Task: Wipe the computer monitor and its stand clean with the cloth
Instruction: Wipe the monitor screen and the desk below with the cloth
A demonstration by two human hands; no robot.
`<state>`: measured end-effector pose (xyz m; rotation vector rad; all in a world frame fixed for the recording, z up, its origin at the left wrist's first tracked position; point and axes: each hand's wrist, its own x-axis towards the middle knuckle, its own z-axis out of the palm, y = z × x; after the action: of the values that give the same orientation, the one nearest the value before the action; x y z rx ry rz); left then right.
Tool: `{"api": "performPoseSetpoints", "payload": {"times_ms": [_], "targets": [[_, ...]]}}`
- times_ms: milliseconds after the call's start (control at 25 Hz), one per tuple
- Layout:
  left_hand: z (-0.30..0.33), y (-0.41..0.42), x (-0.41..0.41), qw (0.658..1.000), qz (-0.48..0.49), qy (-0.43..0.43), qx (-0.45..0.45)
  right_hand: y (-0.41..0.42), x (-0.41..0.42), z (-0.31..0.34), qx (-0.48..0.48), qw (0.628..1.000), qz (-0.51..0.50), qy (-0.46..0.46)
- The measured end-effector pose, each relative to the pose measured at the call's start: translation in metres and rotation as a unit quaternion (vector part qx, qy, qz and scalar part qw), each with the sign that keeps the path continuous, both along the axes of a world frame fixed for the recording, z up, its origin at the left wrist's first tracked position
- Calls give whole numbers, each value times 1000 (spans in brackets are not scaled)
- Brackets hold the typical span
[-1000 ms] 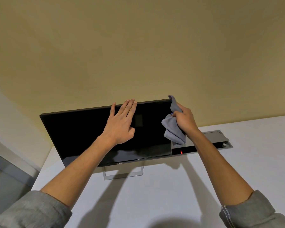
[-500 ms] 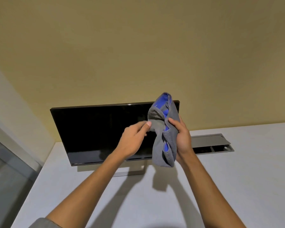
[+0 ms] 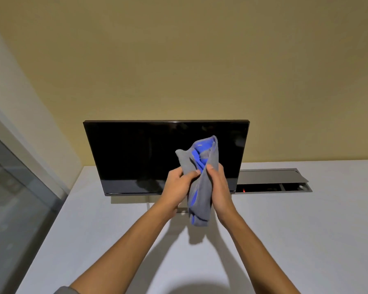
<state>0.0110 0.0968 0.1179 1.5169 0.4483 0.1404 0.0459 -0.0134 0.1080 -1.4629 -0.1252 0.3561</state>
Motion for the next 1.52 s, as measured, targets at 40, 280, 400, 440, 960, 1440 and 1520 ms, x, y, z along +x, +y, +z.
{"api": "performPoseSetpoints", "payload": {"times_ms": [40, 280, 400, 440, 960, 1440, 1520], "targets": [[0, 4, 0, 996, 17, -13, 87, 3, -4, -2, -52, 998, -2, -23], [4, 27, -9, 956, -9, -56, 287, 2, -13, -6, -21, 999, -5, -33], [13, 35, -10, 972, -35, -42, 227, 3, -7, -11, 56, 995, -31, 73], [17, 36, -12, 987, -37, -32, 154, 2, -3, -14, 82, 989, -37, 120], [20, 90, -38, 986, 152, 2, -63, 55, 5, 0, -208, 966, -14, -152], [39, 221, -80, 876, 467, -97, -72, 184, 28, 60, -509, 649, 112, -554], [36, 240, -69, 893, 442, -76, -39, 202, 33, 60, -531, 649, 126, -530]]}}
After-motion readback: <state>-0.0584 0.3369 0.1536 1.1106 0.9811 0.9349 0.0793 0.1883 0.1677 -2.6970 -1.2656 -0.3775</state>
